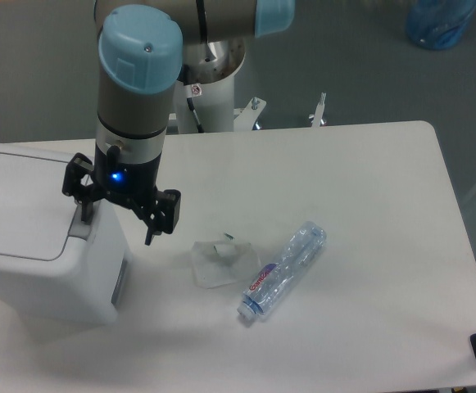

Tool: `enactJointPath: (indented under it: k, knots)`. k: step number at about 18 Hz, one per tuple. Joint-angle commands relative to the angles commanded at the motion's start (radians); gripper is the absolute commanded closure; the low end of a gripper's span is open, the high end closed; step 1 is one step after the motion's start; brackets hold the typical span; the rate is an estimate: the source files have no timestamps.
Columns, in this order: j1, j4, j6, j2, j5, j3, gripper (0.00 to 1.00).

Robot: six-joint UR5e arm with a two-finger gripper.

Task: Open the trash can
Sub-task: 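Lower the gripper fingers onto the bin lid's edge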

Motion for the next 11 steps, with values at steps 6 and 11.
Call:
enactJointPath:
  k: [6,11]
  knots:
    - [-0.005,0.0,0.0,-0.003,0.0,0.0,0.0]
    - [-0.005,-0.002,0.0,-0.006,0.0,-0.002,0.0]
